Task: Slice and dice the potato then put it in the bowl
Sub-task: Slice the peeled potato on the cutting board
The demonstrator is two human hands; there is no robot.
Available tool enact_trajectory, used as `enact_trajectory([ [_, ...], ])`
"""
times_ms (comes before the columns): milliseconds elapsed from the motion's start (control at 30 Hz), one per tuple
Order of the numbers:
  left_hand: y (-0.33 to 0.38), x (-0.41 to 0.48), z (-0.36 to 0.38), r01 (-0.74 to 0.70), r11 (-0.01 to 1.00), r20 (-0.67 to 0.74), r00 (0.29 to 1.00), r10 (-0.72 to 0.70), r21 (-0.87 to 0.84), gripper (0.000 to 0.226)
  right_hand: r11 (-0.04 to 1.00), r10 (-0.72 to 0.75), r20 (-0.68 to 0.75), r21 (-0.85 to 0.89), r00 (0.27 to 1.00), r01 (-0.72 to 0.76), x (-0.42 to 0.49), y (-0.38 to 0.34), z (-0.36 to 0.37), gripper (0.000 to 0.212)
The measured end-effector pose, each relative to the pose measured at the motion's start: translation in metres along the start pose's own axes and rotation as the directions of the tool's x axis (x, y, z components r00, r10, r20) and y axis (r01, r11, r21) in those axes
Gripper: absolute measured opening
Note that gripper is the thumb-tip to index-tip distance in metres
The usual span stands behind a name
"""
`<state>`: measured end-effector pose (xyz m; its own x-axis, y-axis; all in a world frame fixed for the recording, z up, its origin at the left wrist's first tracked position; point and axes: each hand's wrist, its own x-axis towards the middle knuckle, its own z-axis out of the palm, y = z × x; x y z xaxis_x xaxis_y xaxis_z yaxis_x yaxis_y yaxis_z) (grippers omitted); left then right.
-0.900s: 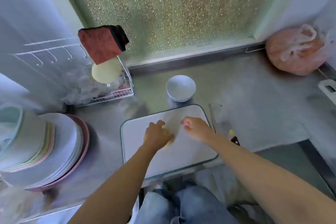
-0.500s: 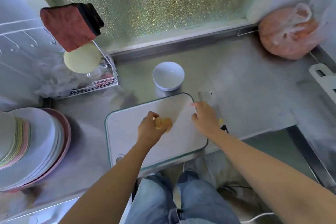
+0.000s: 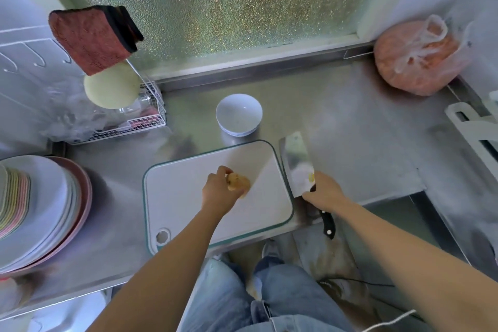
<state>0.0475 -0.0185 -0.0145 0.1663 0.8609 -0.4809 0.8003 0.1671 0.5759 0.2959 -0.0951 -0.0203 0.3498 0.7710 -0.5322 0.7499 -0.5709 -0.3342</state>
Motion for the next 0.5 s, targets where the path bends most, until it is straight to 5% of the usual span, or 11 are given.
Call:
enact_trajectory([
  [233,0.004,-0.003,0.001,-0.012,0.998,-0.047,0.999,0.015,0.055,0.045,0.964,-0.195,-0.055,0.172,0.979,0.201,-0.036,-0.030,-0.016,0.018],
  [500,-0.015,-0.016,-0.018,0.074,0.986,-0.159,0.986,-0.050,0.151,0.044,0.879,-0.456,-0.059,-0.183,0.888,0.440,-0.045,-0.085,0.018,0.014],
])
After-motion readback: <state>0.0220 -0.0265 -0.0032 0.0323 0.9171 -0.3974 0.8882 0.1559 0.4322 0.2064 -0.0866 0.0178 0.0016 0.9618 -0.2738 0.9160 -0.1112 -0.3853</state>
